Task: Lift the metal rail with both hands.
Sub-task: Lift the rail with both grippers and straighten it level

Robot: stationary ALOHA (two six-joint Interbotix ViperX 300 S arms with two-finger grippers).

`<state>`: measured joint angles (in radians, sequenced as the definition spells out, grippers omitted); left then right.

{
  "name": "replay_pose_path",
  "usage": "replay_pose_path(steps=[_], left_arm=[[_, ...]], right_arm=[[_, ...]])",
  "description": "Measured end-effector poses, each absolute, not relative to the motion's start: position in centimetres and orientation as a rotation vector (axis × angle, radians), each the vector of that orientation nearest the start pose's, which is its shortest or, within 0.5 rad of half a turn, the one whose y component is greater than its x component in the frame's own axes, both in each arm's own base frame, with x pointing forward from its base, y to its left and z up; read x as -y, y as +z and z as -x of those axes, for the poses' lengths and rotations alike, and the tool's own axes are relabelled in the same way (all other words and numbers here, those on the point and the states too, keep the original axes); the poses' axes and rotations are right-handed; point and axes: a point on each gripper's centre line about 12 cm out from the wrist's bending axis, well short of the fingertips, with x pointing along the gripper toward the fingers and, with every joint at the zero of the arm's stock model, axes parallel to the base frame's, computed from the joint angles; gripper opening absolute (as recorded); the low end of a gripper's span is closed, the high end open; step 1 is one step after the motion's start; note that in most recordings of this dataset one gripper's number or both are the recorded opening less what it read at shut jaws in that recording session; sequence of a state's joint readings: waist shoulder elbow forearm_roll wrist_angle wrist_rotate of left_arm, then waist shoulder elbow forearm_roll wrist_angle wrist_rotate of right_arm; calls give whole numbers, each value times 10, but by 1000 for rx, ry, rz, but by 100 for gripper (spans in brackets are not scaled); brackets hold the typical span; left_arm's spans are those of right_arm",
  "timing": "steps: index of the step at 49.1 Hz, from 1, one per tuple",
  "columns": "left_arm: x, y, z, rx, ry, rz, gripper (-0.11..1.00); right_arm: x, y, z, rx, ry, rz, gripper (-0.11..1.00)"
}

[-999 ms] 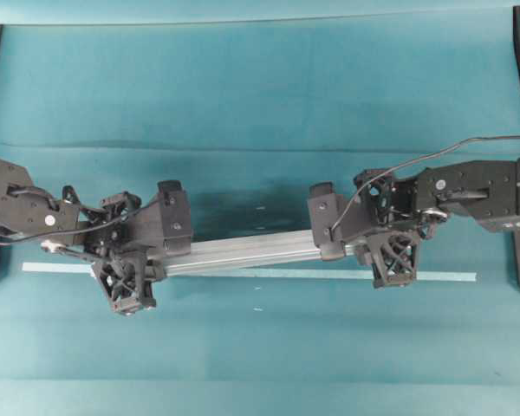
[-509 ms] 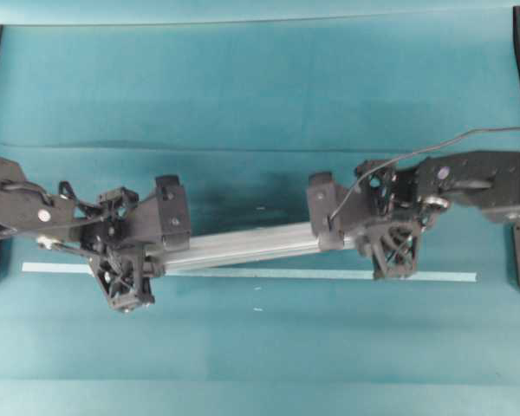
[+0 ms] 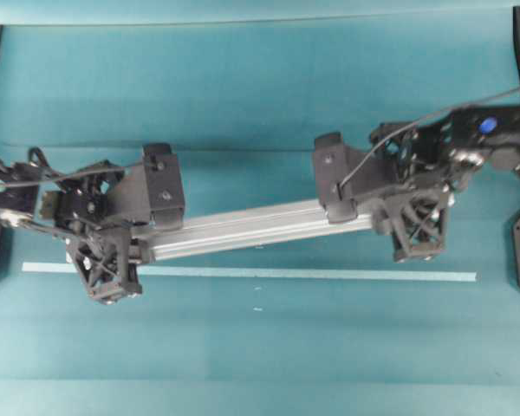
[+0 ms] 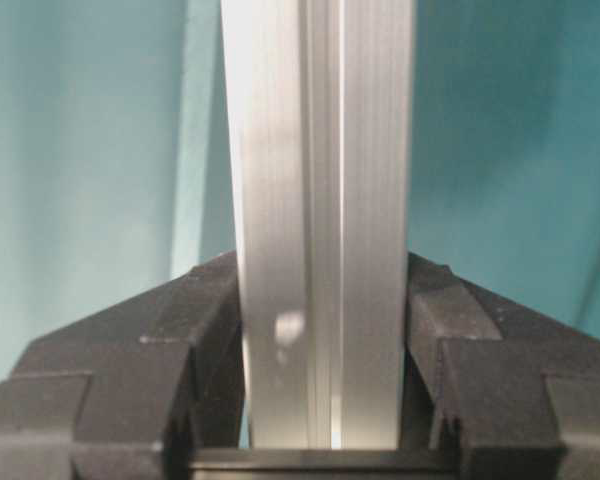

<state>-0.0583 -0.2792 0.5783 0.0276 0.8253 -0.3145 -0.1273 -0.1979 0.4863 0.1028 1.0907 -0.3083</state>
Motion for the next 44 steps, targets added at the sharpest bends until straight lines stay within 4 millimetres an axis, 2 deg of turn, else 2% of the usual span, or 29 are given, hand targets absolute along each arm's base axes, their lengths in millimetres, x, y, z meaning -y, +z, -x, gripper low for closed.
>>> replay_pose_path(steps=[15,27,37,44], left_arm=[[17,289,-316,-1160,141,223,31],[16,340,-315,-1169,155,237,31],[16,380,-313,-1145,153,243,31],[15,396,-310,-1156,157,240,31]], right_arm=[[30,290,-316,-1348,160,78,39],[30,336,-315,-1344,155,71,39],[29,363,-314,-1299,138,62,39],[28,372,-313,-1279,127,56,39]])
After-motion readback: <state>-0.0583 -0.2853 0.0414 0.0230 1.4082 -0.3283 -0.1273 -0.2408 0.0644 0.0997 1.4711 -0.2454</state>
